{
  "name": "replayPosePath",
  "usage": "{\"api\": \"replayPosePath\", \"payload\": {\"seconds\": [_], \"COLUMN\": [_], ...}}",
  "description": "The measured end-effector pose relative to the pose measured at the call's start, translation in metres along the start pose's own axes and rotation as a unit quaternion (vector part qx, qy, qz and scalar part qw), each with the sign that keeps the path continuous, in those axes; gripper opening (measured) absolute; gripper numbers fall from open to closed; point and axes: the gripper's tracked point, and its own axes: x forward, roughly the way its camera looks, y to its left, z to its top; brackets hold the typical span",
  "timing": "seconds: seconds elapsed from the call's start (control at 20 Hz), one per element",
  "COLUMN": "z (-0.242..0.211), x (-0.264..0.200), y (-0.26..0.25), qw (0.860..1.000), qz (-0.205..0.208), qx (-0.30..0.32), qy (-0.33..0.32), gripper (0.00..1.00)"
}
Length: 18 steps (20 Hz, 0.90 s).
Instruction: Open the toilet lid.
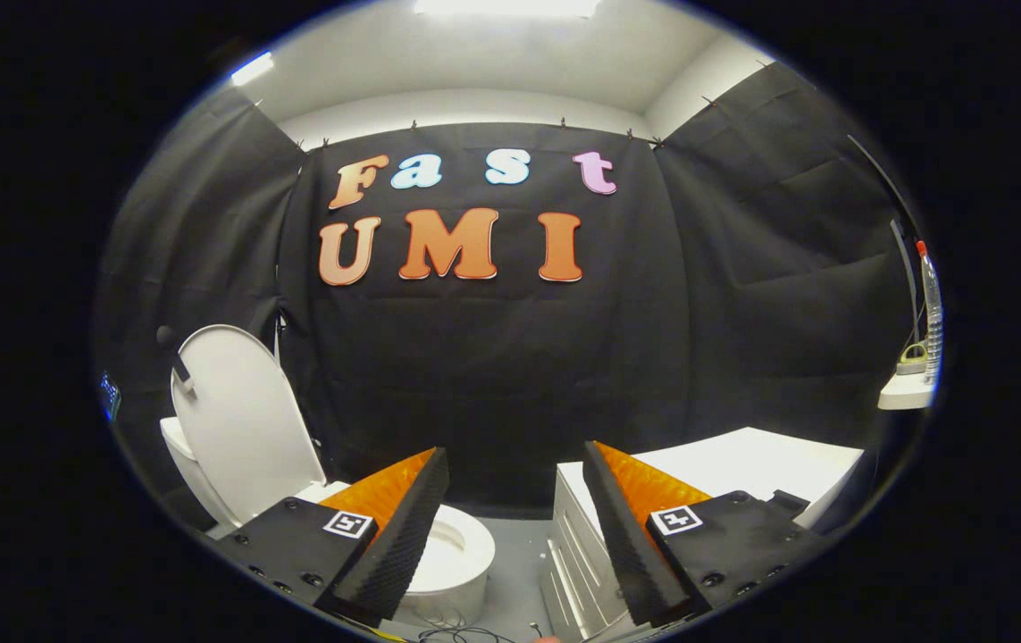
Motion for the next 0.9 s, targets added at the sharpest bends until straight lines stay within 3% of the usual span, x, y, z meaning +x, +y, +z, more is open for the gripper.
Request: {"api": "replayPosePath", "payload": {"seconds": [0.9], "z": [-0.001], "x": [-0.003], "y": [-0.002], "qw": [1.000], "qz": [-0.006], "qx": [0.008], "qy": [0.004], "gripper": [0.97]}}
